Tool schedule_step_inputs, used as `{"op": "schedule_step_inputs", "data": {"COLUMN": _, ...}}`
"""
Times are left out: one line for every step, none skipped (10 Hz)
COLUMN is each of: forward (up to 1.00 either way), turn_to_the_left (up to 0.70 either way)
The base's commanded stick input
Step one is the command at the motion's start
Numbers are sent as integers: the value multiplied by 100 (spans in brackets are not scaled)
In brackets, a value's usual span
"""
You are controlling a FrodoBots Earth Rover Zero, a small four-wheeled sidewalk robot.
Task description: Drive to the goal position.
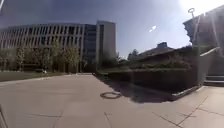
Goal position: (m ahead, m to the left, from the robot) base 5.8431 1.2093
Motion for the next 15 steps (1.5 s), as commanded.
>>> {"op": "schedule_step_inputs", "data": {"forward": 100, "turn_to_the_left": 31}}
{"op": "schedule_step_inputs", "data": {"forward": 100, "turn_to_the_left": 31}}
{"op": "schedule_step_inputs", "data": {"forward": 100, "turn_to_the_left": 31}}
{"op": "schedule_step_inputs", "data": {"forward": 100, "turn_to_the_left": 31}}
{"op": "schedule_step_inputs", "data": {"forward": 100, "turn_to_the_left": 31}}
{"op": "schedule_step_inputs", "data": {"forward": 100, "turn_to_the_left": 31}}
{"op": "schedule_step_inputs", "data": {"forward": 100, "turn_to_the_left": 31}}
{"op": "schedule_step_inputs", "data": {"forward": 100, "turn_to_the_left": -3}}
{"op": "schedule_step_inputs", "data": {"forward": 100, "turn_to_the_left": -9}}
{"op": "schedule_step_inputs", "data": {"forward": 100, "turn_to_the_left": -9}}
{"op": "schedule_step_inputs", "data": {"forward": 100, "turn_to_the_left": -9}}
{"op": "schedule_step_inputs", "data": {"forward": 100, "turn_to_the_left": -9}}
{"op": "schedule_step_inputs", "data": {"forward": 100, "turn_to_the_left": -9}}
{"op": "schedule_step_inputs", "data": {"forward": 100, "turn_to_the_left": -9}}
{"op": "schedule_step_inputs", "data": {"forward": 100, "turn_to_the_left": -9}}
